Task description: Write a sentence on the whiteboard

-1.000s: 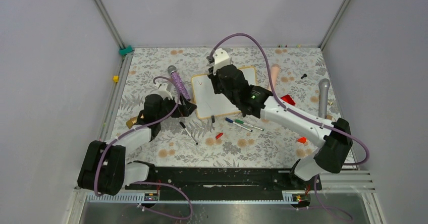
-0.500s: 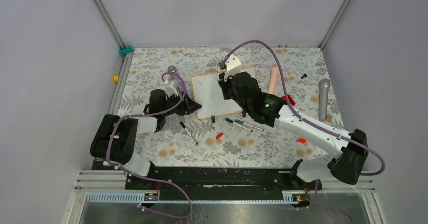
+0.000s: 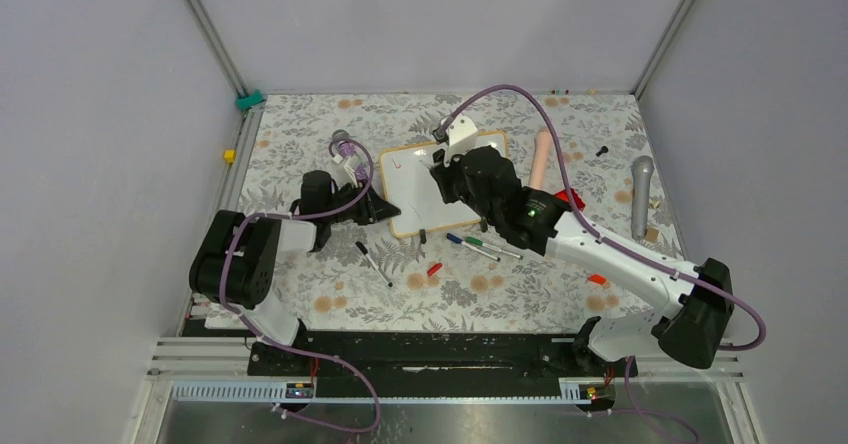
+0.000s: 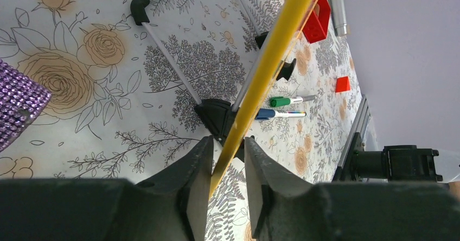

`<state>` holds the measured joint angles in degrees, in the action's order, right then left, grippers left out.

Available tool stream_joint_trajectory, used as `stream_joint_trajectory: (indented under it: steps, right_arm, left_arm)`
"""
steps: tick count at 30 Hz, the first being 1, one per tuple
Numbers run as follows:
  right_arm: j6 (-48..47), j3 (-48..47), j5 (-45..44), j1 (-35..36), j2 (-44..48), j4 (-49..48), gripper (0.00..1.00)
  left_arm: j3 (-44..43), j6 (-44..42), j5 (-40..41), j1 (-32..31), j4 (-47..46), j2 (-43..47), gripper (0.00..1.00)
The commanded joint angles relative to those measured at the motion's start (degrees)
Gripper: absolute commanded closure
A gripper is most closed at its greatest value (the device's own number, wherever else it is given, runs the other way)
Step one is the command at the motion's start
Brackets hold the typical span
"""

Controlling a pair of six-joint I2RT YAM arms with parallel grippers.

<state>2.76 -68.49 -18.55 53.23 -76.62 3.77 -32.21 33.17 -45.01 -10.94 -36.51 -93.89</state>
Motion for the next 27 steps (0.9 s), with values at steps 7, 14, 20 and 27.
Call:
stream_joint_trajectory:
  steps: [7,14,20,27]
  right_arm:
    - [1.78,-3.84,3.53,-0.06,-3.35,-1.57,1.00]
    - [2.95,-5.94,4.83,0.03,-5.98,-1.02,1.00]
    - [3.34,-7.22,4.78,0.01,-8.85,-1.11,1.00]
    - [2.10,-7.95,3.14,-0.05,-10.73,-1.18,1.00]
  left_arm:
    - [-3.67,-1.56,-3.44,0.76,1.19,-1.53,0.78]
    - [-4.66,-3.04,-2.68,0.88,4.61,-1.41,0.79]
    - [-6.03,-4.33,-2.36,0.83,8.01,-1.37,0.83]
    - [-6.76,-4.84,-1.55,0.96,9.69,-1.50,0.88]
